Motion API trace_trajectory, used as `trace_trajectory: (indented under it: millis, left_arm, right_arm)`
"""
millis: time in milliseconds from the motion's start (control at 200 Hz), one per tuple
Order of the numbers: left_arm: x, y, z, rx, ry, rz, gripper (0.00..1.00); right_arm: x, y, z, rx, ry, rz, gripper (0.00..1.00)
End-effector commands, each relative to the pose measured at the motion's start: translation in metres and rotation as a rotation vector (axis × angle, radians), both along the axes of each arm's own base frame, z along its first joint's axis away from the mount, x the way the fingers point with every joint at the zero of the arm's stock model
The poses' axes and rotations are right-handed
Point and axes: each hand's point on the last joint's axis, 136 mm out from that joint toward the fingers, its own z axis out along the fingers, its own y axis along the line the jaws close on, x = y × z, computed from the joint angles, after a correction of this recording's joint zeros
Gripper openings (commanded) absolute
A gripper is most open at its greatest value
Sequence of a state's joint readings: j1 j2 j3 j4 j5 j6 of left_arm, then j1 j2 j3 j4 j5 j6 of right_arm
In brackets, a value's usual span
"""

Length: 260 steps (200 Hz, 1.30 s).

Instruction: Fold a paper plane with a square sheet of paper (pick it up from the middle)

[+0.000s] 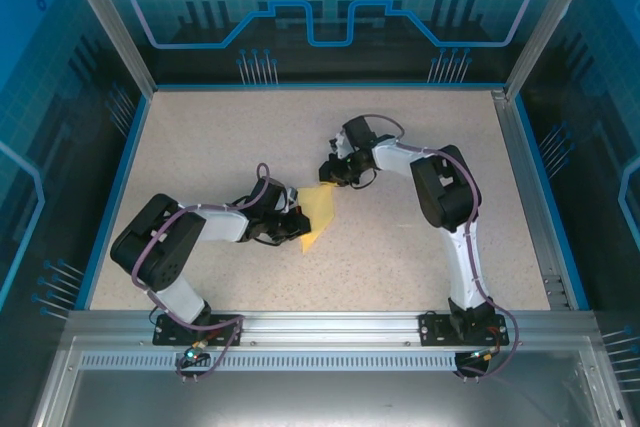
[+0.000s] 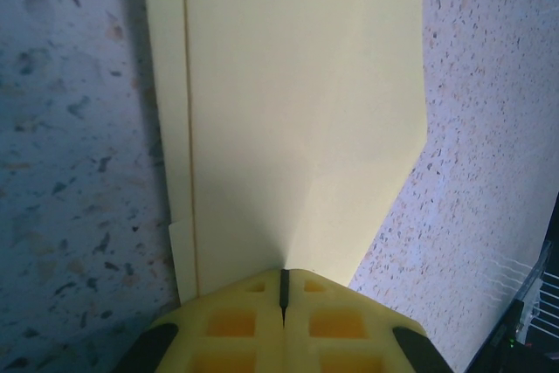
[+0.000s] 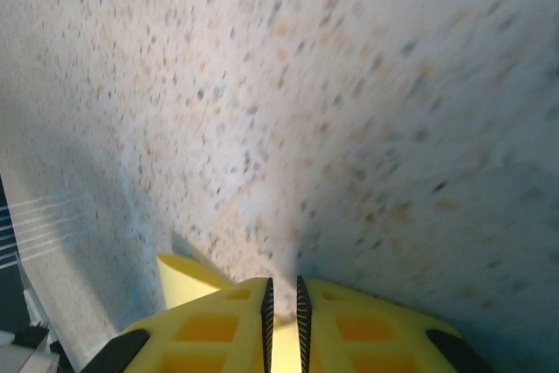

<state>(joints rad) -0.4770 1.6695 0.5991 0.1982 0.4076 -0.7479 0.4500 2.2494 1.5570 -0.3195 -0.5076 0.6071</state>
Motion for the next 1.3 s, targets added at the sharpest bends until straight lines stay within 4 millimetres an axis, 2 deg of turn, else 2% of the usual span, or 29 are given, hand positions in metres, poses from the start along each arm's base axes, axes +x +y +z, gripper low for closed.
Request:
trace_trajectory:
  millis: [0,80,210,300,415,580,725,1010,1170,1295]
  left_arm:
    - [-0.07,0.057,-0.072,0.292,0.258,-0.001,0.0]
    - [-0.069,0.055,-0.071,0.286,0.253,-0.019,0.0]
    - [-0.068,0.052,-0.067,0.277,0.239,-0.037,0.0]
    - [-0.066,0.051,-0.063,0.274,0.228,-0.054,0.0]
    - [-0.066,0.048,-0.059,0.264,0.217,-0.08,0.0]
    - [-0.066,0.044,-0.052,0.24,0.2,-0.1,0.0]
    - [-0.064,0.042,-0.047,0.227,0.187,-0.109,0.01]
    - [-0.069,0.038,-0.045,0.203,0.197,-0.133,0.04]
    - [-0.071,0.026,-0.032,0.12,0.195,-0.165,0.09]
    - [-0.074,0.024,-0.023,0.102,0.197,-0.174,0.12]
  right_arm:
    - [0.013,-0.018,-0.012,-0.044,-0.001,-0.022,0.18]
    - [0.015,-0.019,0.001,-0.038,-0.018,-0.011,0.18]
    - [0.01,-0.018,0.035,-0.011,-0.069,0.001,0.19]
    - [-0.003,-0.015,0.054,0.017,-0.096,0.009,0.19]
    - [-0.032,-0.002,0.057,0.05,-0.082,0.04,0.19]
    - [-0.066,0.02,0.039,0.054,-0.037,0.075,0.18]
    - [-0.077,0.032,0.02,0.035,-0.004,0.092,0.18]
    - [-0.079,0.016,-0.027,-0.078,0.056,0.051,0.17]
    - [-0.08,0.013,-0.031,-0.094,0.063,0.051,0.17]
    - [-0.082,0.012,-0.033,-0.099,0.068,0.049,0.17]
